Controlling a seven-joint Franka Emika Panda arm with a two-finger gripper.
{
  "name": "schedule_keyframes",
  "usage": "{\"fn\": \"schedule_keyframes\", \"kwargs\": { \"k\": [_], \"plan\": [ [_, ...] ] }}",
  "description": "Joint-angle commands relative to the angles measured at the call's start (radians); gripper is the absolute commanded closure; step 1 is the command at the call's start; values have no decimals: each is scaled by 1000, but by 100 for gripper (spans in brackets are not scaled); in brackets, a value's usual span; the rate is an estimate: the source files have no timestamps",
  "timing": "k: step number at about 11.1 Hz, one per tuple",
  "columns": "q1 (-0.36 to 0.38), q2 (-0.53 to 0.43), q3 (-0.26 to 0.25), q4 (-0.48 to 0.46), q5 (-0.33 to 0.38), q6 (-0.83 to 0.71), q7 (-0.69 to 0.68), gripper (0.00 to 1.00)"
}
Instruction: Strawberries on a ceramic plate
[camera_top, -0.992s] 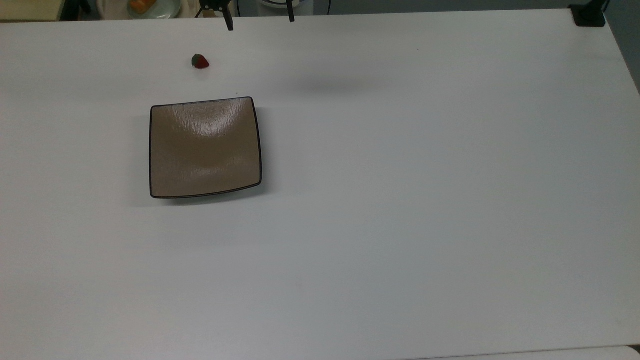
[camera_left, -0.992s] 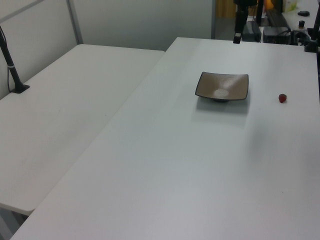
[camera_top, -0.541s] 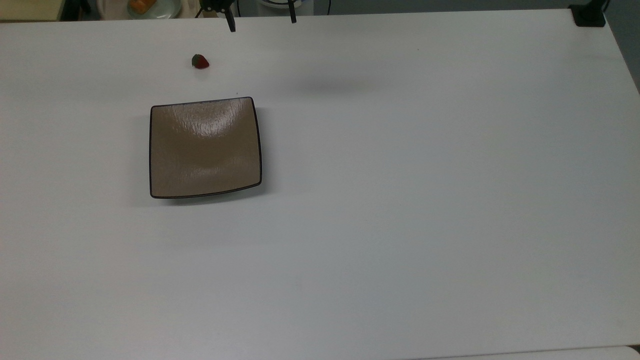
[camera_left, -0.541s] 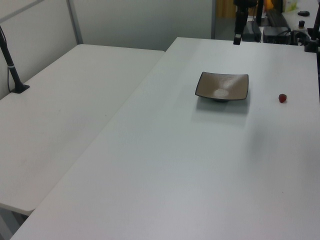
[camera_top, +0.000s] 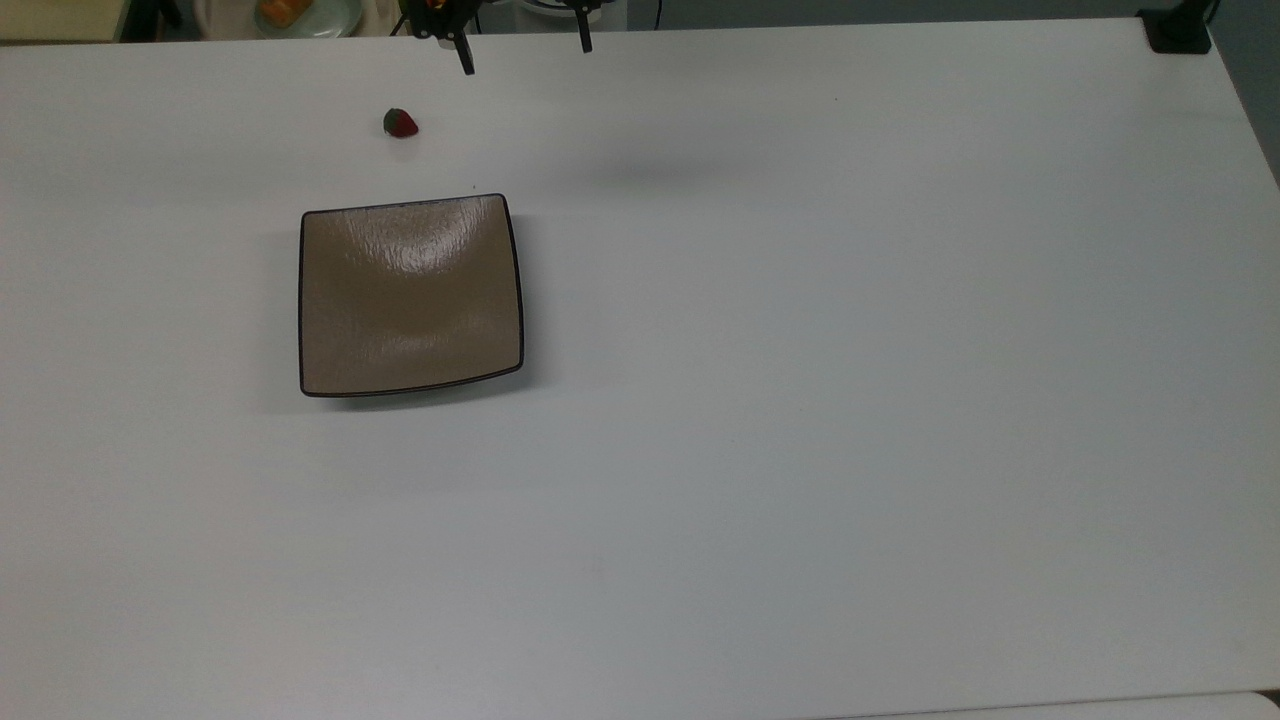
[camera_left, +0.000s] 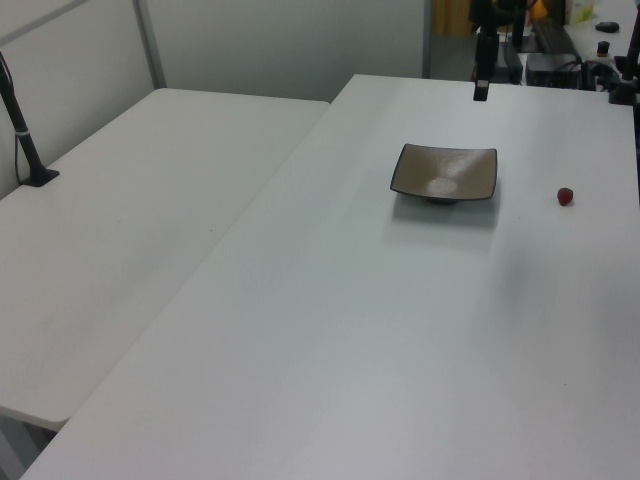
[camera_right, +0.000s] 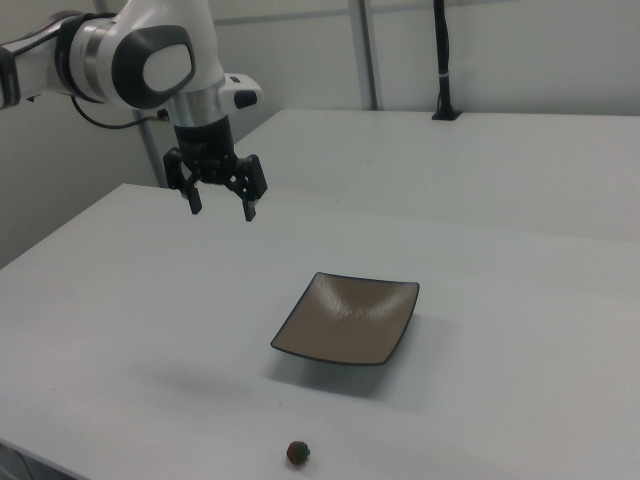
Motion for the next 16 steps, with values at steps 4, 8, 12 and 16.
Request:
{"fn": "schedule_keyframes", "kwargs": {
  "k": [4, 8, 12, 16],
  "plan": [
    [-15, -21, -5, -77, -73, -133, -359, 0],
    [-32, -26, -5, -182, -102, -133, -480, 0],
    [-46, -28, -5, -293, -174, -73, -535, 0],
    [-81, -24, -7, -396, -255, -10, -563, 0]
  ]
}}
